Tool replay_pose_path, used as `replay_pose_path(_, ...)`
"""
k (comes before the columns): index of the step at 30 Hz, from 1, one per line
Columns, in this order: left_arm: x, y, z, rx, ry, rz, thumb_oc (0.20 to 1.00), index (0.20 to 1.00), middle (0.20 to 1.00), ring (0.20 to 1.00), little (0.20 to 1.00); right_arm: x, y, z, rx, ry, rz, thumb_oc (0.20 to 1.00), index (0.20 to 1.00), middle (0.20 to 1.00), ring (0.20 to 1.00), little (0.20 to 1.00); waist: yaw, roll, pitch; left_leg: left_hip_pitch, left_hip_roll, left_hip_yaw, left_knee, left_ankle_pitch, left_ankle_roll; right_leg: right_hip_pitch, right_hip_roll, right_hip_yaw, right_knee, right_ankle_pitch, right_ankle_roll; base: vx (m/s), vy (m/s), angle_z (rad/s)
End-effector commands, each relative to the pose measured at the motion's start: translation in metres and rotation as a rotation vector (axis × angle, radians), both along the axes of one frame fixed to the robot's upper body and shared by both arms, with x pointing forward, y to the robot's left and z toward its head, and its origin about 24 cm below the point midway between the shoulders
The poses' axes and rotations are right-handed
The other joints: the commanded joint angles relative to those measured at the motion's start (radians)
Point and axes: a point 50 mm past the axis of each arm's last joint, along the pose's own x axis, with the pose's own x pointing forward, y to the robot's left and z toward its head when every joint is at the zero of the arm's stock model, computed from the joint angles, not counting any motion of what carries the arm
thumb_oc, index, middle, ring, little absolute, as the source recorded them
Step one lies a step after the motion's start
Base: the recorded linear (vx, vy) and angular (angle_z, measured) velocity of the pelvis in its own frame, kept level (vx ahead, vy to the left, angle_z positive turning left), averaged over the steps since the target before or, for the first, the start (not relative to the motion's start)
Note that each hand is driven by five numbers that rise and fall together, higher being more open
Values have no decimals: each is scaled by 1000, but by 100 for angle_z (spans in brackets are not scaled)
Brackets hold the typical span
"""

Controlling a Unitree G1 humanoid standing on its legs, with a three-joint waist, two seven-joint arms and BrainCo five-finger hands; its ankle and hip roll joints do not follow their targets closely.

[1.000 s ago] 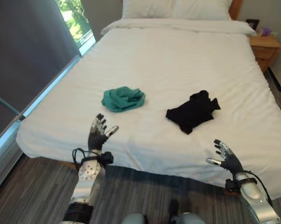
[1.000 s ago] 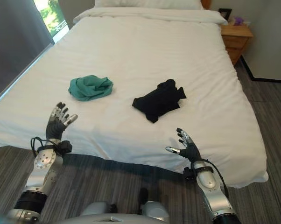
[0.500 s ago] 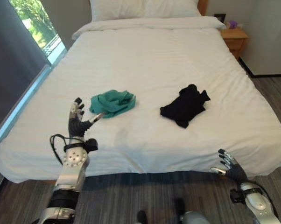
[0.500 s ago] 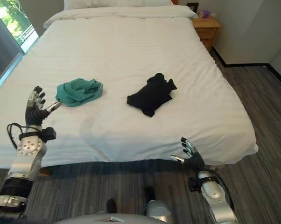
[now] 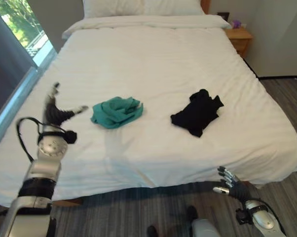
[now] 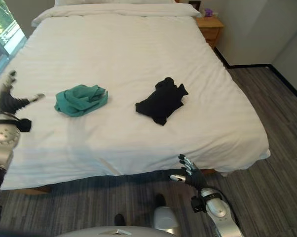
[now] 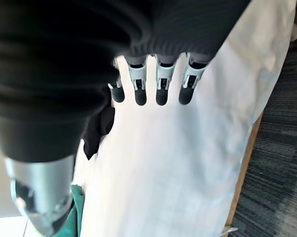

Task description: Pick up bed clothes into laundry basket.

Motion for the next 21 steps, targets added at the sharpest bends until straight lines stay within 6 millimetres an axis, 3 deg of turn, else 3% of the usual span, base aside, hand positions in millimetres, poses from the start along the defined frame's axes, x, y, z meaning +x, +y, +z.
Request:
replay_pose_path(1, 17, -2, 49, 58, -125, 27, 1000, 1000, 1000, 1000, 1000, 21, 3, 24, 16, -135, 68, 1000, 1000, 1000, 1000, 1000, -19, 3, 23, 50, 11, 7, 13, -12, -33, -11, 10, 25, 48, 36, 62, -9, -65, 44)
replay_pose_path(3, 21, 6, 57, -2, -149, 69, 1000, 1000, 1000, 1000, 1000, 20, 2, 27, 10, -141, 89, 1000, 1000, 1000, 1000, 1000, -23, 2, 18, 38, 20, 17, 13, -6, -38, -3, 12, 12, 16, 38, 60, 8, -52, -2)
replay_pose_path(4, 23, 10, 54, -188, -208, 93, 1000, 1000, 1000, 1000, 1000, 19, -2, 26, 6, -130, 78, 1000, 1000, 1000, 1000, 1000, -25, 0, 12, 25, 27, 15, 13, 0, -43, 10, 15, -2, -13, 32, 53, 9, -24, -17)
replay_pose_path(6, 27, 9, 51, -273, -226, 107, 1000, 1000, 1000, 1000, 1000, 18, -2, 24, -5, -117, 78, 1000, 1000, 1000, 1000, 1000, -27, -2, 5, 20, 30, 15, 13, 2, -45, 11, 18, -8, -19, 28, 51, 30, -46, -10)
replay_pose_path(9, 36, 3, 65, -203, -185, 89, 1000, 1000, 1000, 1000, 1000, 25, -5, 29, -17, -137, 76, 1000, 1000, 1000, 1000, 1000, -31, -6, 1, 6, 41, 14, 13, 9, -53, 14, 26, -21, -28, 18, 47, 19, -54, 4)
replay_pose_path(10, 37, 5, 78, -165, -196, 108, 1000, 1000, 1000, 1000, 1000, 28, -6, 31, -19, -145, 81, 1000, 1000, 1000, 1000, 1000, -32, -9, 5, -9, 46, 11, 13, 15, -56, 7, 28, -25, -28, 16, 47, -31, -34, 4)
replay_pose_path(15, 39, 5, 90, -254, -257, 117, 1000, 1000, 1000, 1000, 1000, 30, -4, 32, -16, -152, 84, 1000, 1000, 1000, 1000, 1000, -32, -22, 34, -46, 53, 2, 13, 29, -60, -15, 31, -29, -27, 25, 47, -39, -24, 3)
replay_pose_path(21, 33, 20, 107, -273, -294, 219, 1000, 1000, 1000, 1000, 1000, 32, -1, 33, -17, -151, 100, 1000, 1000, 1000, 1000, 1000, -30, -40, 62, -87, 58, -8, 13, 39, -64, -54, 35, -32, -28, 34, 46, 3, -1, 1)
